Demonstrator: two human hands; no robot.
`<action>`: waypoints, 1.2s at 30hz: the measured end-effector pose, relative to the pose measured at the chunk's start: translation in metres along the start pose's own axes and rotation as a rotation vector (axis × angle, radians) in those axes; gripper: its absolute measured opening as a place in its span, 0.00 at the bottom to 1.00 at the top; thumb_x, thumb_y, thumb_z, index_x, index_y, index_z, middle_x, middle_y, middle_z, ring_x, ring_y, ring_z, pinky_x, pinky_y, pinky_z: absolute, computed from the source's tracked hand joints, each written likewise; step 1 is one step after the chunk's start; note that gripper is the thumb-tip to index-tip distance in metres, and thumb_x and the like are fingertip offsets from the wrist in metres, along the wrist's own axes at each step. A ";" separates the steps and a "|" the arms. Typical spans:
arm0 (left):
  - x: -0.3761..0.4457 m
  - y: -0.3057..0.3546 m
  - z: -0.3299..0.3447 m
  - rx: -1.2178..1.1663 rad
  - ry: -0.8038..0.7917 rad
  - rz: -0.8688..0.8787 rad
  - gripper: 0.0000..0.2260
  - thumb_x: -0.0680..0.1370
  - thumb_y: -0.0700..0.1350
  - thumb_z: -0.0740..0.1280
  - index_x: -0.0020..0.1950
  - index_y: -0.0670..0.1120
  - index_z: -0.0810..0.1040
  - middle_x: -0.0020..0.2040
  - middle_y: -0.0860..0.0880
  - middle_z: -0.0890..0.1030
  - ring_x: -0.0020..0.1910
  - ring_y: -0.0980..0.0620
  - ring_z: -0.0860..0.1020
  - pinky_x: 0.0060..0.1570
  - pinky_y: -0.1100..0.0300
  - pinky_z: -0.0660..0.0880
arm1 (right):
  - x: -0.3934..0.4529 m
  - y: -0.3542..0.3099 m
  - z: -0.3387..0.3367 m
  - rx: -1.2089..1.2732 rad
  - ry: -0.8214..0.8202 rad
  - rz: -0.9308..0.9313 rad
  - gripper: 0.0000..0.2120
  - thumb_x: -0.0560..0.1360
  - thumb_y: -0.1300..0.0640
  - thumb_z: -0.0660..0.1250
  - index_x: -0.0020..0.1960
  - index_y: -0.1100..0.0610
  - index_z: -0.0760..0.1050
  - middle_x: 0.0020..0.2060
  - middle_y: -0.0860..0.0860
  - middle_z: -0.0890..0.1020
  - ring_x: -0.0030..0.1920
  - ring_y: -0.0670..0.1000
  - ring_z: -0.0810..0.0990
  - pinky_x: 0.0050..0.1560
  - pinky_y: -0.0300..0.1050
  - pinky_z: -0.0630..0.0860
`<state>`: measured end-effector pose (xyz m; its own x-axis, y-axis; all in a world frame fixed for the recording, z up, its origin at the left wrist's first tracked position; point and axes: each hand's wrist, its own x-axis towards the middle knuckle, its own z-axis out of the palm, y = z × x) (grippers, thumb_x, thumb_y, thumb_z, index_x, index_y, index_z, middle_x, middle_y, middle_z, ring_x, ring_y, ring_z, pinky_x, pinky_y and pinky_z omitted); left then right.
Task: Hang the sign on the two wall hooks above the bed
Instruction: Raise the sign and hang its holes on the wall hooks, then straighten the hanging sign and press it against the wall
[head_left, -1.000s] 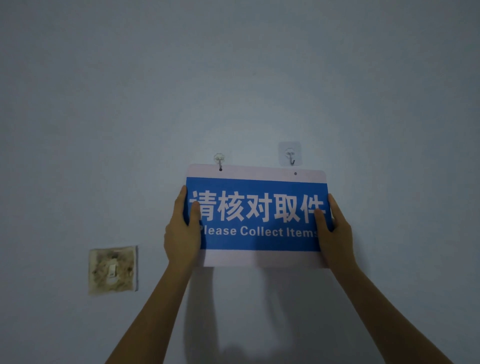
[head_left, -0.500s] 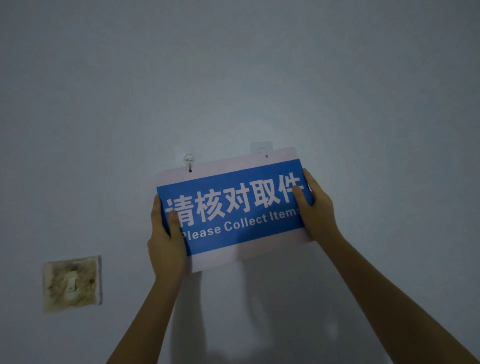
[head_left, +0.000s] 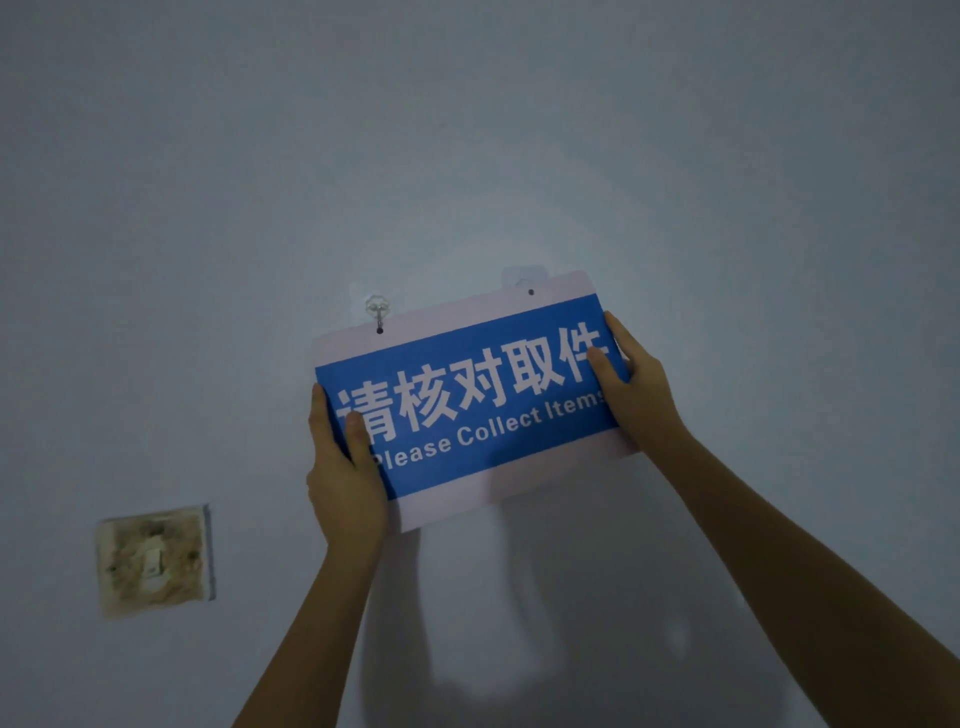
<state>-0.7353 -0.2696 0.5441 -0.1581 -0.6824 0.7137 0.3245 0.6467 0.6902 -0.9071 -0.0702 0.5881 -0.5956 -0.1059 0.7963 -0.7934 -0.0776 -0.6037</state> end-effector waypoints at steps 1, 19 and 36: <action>-0.001 0.001 0.001 0.000 0.002 -0.001 0.23 0.83 0.51 0.53 0.78 0.53 0.55 0.51 0.52 0.73 0.45 0.52 0.75 0.47 0.60 0.69 | 0.002 -0.002 -0.002 0.003 -0.008 0.002 0.25 0.80 0.54 0.59 0.76 0.50 0.58 0.59 0.52 0.78 0.49 0.49 0.80 0.45 0.32 0.76; 0.013 -0.006 -0.014 0.151 -0.031 0.057 0.24 0.82 0.52 0.52 0.78 0.54 0.54 0.46 0.50 0.76 0.39 0.52 0.74 0.44 0.57 0.70 | -0.029 0.019 0.026 -0.041 0.065 0.025 0.25 0.81 0.52 0.57 0.76 0.52 0.57 0.64 0.53 0.77 0.54 0.47 0.77 0.56 0.42 0.74; 0.016 -0.011 -0.034 0.601 -0.027 0.146 0.26 0.81 0.51 0.57 0.78 0.51 0.53 0.55 0.38 0.71 0.42 0.40 0.76 0.38 0.52 0.68 | -0.049 0.027 0.047 -0.797 0.199 -0.040 0.27 0.80 0.53 0.58 0.74 0.66 0.59 0.60 0.66 0.72 0.56 0.64 0.73 0.54 0.56 0.71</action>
<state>-0.7097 -0.2993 0.5433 -0.1775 -0.5688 0.8031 -0.2362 0.8168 0.5263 -0.8937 -0.1141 0.5314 -0.5169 0.0660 0.8535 -0.6210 0.6573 -0.4269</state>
